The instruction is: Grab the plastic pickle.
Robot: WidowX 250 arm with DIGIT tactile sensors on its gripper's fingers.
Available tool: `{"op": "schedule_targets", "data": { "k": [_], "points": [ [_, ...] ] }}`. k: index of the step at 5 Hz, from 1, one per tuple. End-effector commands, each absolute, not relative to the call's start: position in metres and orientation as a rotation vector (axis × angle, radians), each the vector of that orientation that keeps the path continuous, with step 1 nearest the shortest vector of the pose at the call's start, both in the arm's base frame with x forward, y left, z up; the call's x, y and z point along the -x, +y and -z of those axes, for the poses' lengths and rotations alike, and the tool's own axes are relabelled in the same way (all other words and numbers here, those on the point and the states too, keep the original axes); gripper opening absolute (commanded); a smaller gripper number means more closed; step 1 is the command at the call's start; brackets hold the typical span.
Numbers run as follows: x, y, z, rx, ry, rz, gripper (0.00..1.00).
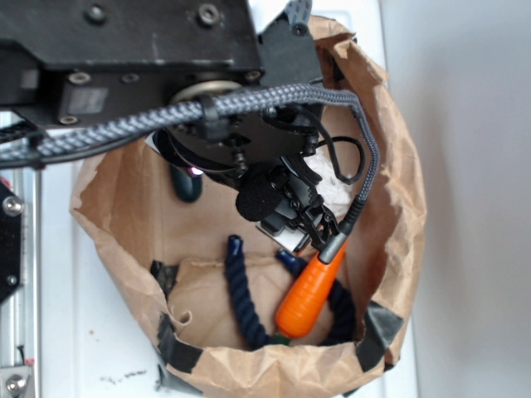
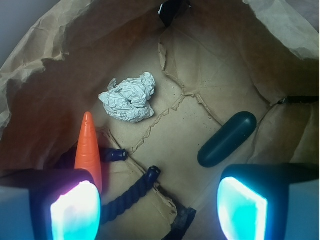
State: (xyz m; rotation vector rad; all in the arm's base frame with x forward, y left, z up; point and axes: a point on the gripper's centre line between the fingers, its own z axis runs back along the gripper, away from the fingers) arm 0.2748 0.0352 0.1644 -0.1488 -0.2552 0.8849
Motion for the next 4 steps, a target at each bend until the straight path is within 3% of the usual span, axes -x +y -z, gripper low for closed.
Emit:
{"op": "schedule_targets", "data": {
  "k": [1, 2, 4],
  "points": [
    [-0.275, 0.04, -0.18, 0.158, -0.303, -0.883, 1.0],
    [-0.282, 0.044, -0.138, 0.155, -0.264, -0.965, 1.0],
    [-0.285, 0.06, -0.092, 0.113, -0.262, -1.023, 1.0]
  ]
}}
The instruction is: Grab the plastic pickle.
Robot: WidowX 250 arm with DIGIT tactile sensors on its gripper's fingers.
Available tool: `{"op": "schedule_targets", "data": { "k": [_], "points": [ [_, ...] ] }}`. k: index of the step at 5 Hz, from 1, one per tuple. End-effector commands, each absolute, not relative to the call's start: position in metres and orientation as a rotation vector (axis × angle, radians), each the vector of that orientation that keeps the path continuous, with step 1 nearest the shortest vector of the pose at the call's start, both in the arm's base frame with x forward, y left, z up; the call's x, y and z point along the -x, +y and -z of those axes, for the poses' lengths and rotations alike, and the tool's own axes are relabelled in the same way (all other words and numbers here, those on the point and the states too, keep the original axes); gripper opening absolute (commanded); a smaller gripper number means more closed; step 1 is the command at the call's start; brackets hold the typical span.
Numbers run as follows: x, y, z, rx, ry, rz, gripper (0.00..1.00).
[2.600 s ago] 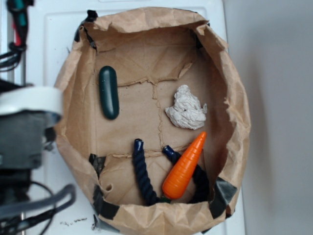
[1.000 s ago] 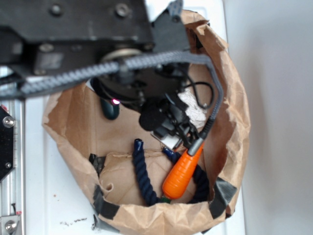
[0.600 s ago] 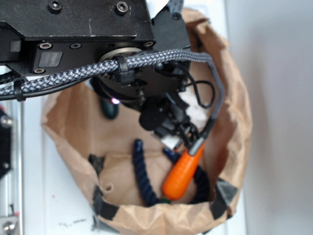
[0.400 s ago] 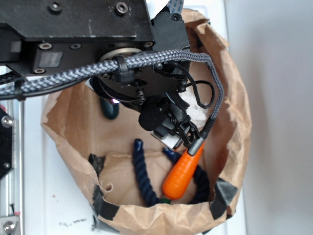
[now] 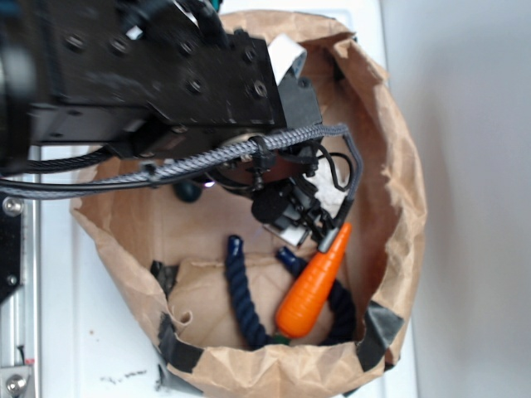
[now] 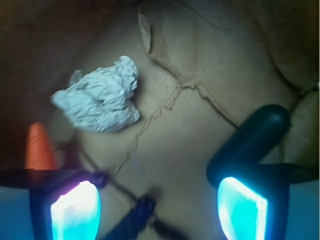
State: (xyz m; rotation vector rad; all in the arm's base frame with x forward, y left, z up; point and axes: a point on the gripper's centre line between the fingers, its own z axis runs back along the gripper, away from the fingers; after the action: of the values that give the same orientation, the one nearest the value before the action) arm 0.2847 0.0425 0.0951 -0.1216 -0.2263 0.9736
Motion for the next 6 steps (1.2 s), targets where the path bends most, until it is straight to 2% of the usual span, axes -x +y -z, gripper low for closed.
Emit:
{"op": "schedule_targets", "data": {
  "k": [1, 2, 3, 4, 5, 6],
  "points": [
    [-0.269, 0.062, -0.092, 0.132, -0.292, -1.024, 1.0],
    [-0.268, 0.07, -0.091, 0.064, -0.276, -1.127, 1.0],
    [-0.268, 0.078, -0.094, 0.056, -0.246, -1.187, 1.0],
    [-0.258, 0.084, -0.1, 0.05, -0.25, -1.242, 1.0],
    [-0.26, 0.087, -0.091, 0.029, -0.187, -1.381, 1.0],
    [-0.261, 0.086, -0.077, -0.003, -0.16, -1.438, 1.0]
  ]
}}
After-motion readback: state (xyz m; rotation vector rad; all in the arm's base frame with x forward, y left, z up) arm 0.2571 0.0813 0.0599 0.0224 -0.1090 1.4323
